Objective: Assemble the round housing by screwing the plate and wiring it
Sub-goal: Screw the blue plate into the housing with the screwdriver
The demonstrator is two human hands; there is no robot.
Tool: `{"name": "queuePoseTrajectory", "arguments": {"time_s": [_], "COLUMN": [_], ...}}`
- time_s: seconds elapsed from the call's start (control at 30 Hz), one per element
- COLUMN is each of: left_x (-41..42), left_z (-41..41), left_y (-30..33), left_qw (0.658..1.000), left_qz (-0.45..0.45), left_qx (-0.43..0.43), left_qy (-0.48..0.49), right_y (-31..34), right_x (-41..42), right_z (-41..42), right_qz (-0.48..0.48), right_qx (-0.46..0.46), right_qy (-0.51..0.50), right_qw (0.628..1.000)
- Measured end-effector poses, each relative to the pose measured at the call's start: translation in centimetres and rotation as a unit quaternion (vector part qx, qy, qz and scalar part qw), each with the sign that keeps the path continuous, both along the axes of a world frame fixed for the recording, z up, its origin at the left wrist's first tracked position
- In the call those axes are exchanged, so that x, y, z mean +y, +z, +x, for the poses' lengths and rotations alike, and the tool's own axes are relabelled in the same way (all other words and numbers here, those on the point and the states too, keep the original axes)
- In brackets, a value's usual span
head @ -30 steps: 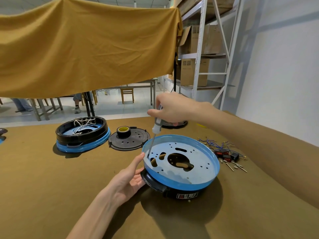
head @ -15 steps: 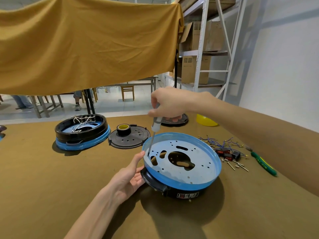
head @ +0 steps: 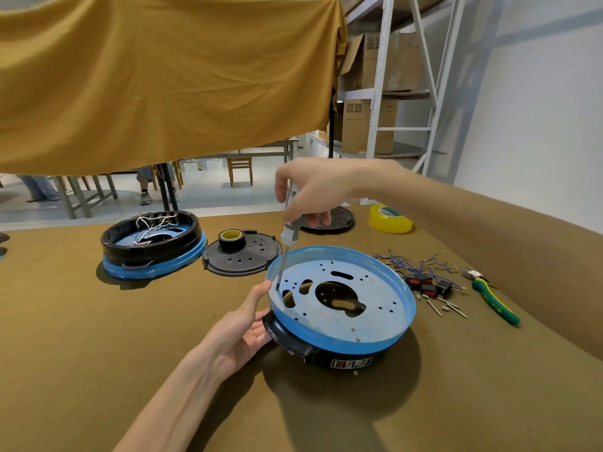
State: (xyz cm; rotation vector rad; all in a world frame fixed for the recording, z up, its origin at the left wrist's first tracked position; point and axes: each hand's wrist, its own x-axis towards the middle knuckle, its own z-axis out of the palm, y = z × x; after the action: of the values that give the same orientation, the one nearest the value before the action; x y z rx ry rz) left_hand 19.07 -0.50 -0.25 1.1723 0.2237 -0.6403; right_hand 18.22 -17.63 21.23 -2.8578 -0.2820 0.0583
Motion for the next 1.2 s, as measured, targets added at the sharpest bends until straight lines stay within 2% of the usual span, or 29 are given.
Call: {"name": "queuePoseTrajectory", "arguments": {"time_s": [0.07, 0.13, 0.3, 0.47, 0.67, 0.83, 0.97, 1.03, 1.13, 1.2], "left_x": [0.0, 0.1, 0.1, 0.0, -0.1, -0.2, -0.2, -0.2, -0.2, -0.2], "left_z": [-0.1, -0.1, -0.1, -0.1, -0.1, -0.2, -0.2, -0.2, -0.2, -0.2], "left_y": [0.0, 0.0, -0.1, -0.4, -0.5, -0.5, -0.7, -0.7, -0.7, -0.6], "left_qw": [1.000, 1.000, 1.000, 1.000, 0.999, 0.999, 0.998, 0.998, 0.998, 0.999], "left_qz": [-0.005, -0.007, -0.008, -0.003, 0.012, 0.026, 0.028, 0.030, 0.032, 0.028], "left_qx": [-0.007, -0.011, -0.014, -0.026, -0.036, -0.040, -0.048, -0.048, -0.046, -0.042], "left_qy": [-0.002, -0.003, -0.002, -0.003, -0.007, -0.005, -0.006, -0.011, -0.011, -0.010], "right_y": [-0.7, -1.0, 0.1, -1.5, -0.3, -2.3, -0.5, -0.7, -1.7, -1.3], "right_x": [0.4, 0.6, 0.1, 0.2, -0.5, 0.0, -0.2, -0.2, 0.2, 0.1], "right_z": [0.2, 0.4, 0.2, 0.6, 0.4, 1.0, 0.6, 0.5, 0.6, 0.3], "right_qz": [-0.061, -0.080, -0.012, -0.076, 0.017, -0.017, 0.040, 0.021, -0.048, -0.027], "right_qx": [-0.046, -0.064, 0.028, -0.059, 0.016, -0.094, 0.004, -0.013, -0.090, -0.055], "right_qy": [-0.012, -0.026, 0.011, -0.030, -0.041, -0.065, -0.048, -0.049, -0.069, -0.066], "right_qw": [0.997, 0.994, 0.999, 0.995, 0.999, 0.993, 0.998, 0.998, 0.992, 0.996]}}
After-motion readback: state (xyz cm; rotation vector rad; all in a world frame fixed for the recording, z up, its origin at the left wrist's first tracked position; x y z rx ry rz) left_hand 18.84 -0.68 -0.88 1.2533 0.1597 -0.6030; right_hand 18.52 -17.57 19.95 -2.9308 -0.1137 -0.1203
